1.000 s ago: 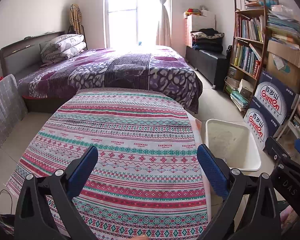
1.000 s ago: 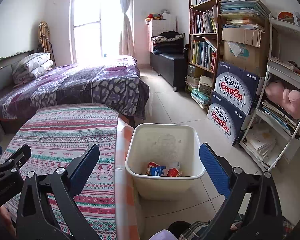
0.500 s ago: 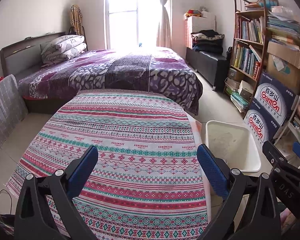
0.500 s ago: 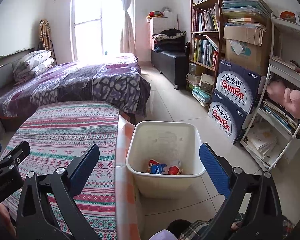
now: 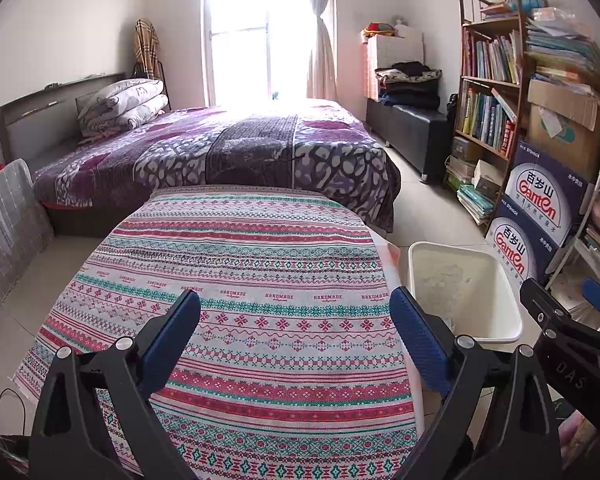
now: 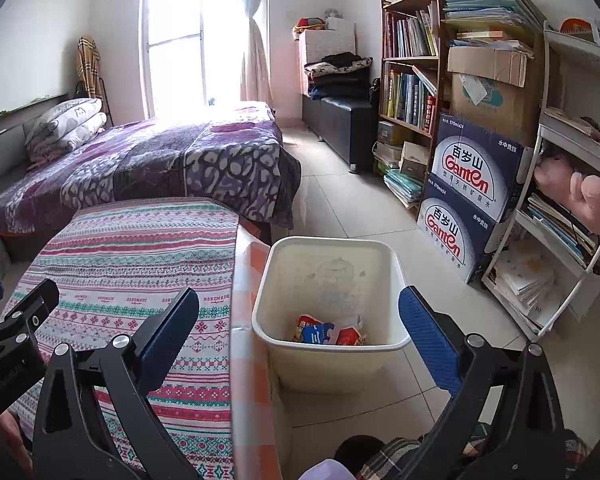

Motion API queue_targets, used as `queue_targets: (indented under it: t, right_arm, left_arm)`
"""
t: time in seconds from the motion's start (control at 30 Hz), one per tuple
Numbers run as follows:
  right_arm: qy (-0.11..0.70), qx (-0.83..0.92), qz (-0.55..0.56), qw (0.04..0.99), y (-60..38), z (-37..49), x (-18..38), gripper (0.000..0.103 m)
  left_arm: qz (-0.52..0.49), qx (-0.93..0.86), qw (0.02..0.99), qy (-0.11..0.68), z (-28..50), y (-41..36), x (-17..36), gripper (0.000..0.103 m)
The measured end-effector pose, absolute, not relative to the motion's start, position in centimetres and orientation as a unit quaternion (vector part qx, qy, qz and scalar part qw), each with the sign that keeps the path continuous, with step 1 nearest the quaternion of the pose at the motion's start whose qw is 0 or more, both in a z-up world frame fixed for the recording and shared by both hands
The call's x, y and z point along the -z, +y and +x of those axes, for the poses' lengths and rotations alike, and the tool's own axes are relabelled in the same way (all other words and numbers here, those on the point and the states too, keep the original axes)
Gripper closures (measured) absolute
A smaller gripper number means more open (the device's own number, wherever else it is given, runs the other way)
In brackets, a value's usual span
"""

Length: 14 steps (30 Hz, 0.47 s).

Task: Collect trash

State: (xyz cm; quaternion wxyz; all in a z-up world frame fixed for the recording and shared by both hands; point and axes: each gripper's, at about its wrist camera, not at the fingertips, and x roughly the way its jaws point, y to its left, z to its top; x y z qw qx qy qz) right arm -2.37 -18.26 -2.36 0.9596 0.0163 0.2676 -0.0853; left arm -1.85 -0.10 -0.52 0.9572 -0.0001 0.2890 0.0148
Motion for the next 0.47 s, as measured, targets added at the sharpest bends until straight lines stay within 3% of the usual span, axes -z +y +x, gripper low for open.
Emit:
queue_targets:
  t: [0.47]
  right_arm:
    - [0.269,0.084,0.016,0.959,-18.44,-2.29,2.29,0.007]
  left_arm:
    - [-0.018,-0.016,0.953,0.303,-1.55,0.33,0.64,0.01]
